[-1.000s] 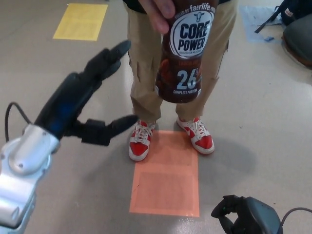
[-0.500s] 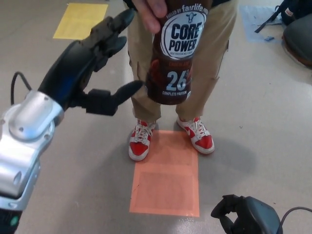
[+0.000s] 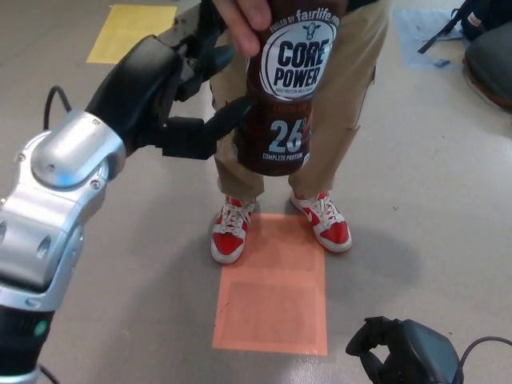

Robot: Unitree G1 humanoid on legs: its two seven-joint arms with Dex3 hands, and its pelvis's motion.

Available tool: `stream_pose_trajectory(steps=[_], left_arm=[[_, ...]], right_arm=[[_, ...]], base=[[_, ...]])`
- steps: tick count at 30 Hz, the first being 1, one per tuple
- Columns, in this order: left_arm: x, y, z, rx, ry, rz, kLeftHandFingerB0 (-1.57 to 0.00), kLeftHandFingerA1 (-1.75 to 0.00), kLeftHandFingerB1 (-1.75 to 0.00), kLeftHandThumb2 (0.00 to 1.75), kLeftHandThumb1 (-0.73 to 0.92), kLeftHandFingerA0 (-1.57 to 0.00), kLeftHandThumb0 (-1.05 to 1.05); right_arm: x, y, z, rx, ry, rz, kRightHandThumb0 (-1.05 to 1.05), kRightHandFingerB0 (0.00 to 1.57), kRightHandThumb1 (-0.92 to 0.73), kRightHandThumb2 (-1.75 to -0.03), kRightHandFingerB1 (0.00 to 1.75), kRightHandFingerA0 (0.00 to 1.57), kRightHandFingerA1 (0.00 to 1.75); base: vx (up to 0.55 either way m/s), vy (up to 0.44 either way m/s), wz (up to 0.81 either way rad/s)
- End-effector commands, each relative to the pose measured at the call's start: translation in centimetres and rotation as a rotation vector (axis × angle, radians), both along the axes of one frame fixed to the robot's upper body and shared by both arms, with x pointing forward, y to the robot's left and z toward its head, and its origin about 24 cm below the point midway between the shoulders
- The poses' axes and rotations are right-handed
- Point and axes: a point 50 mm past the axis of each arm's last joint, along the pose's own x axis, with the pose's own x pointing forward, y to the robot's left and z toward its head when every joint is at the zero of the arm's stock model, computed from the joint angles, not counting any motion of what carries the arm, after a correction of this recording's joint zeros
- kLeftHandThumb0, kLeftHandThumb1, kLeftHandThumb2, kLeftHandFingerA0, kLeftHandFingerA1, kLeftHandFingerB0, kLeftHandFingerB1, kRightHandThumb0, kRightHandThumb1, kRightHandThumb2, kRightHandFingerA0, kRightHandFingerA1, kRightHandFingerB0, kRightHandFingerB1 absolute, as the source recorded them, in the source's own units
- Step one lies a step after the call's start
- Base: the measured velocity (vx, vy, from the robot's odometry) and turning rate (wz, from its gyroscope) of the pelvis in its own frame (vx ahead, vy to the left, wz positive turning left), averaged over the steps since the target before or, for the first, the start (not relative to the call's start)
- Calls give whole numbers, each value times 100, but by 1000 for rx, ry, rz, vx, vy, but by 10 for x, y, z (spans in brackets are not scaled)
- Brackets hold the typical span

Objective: The robot recieved a bottle of protein shake from a person using its left hand and then shake the protein up and down 2 two times and hand it back to the person

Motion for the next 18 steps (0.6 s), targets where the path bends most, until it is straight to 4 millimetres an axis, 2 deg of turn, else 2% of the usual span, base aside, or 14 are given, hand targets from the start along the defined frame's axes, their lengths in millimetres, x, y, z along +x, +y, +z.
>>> stream_pose_trajectory(steps=[1,2,3,8,9,10,12,13,18], left_arm=[[-21,-38,-1,45,620,-205,0,-13,0,93,56,0,-91],[-22,-40,-3,45,624,-213,0,-13,0,93,56,0,-91],[-22,-42,-4,51,622,-220,0,-13,0,93,58,0,-93],[-24,-47,-9,74,641,-238,0,-13,0,94,58,0,-93],[-24,-49,-10,78,649,-236,0,-12,0,94,58,0,-93],[-24,-51,-10,79,655,-236,0,-14,0,93,57,0,-92],[-24,-53,-11,78,659,-236,0,-14,0,93,57,0,-92],[-25,-54,-11,81,664,-237,0,-16,0,93,56,0,-90],[-27,-60,-12,104,670,-264,0,-18,0,94,56,0,-91]], right_arm=[[9,-15,8,9,-32,-25,-53,90,-62,-98,67,94,81],[9,-15,8,7,-29,-24,-53,86,-55,-112,76,90,86],[8,-15,8,7,-30,-27,-52,91,-61,-100,68,94,82],[7,-14,7,4,-35,-23,-53,91,-63,-99,68,95,87],[7,-14,7,0,-32,-20,-55,86,-57,-112,77,93,89],[8,-14,7,-6,-32,-18,-54,86,-57,-113,77,92,91],[9,-14,8,-10,-35,-16,-54,86,-57,-113,77,92,91],[9,-14,9,-10,-37,-16,-52,90,-64,-98,67,95,87],[12,-14,11,-7,-52,-16,-50,90,-60,-103,71,95,94]], base=[[0,0,0],[0,0,0],[0,0,0],[0,0,0],[0,0,0],[0,0,0],[0,0,0],[0,0,0],[0,0,0]])
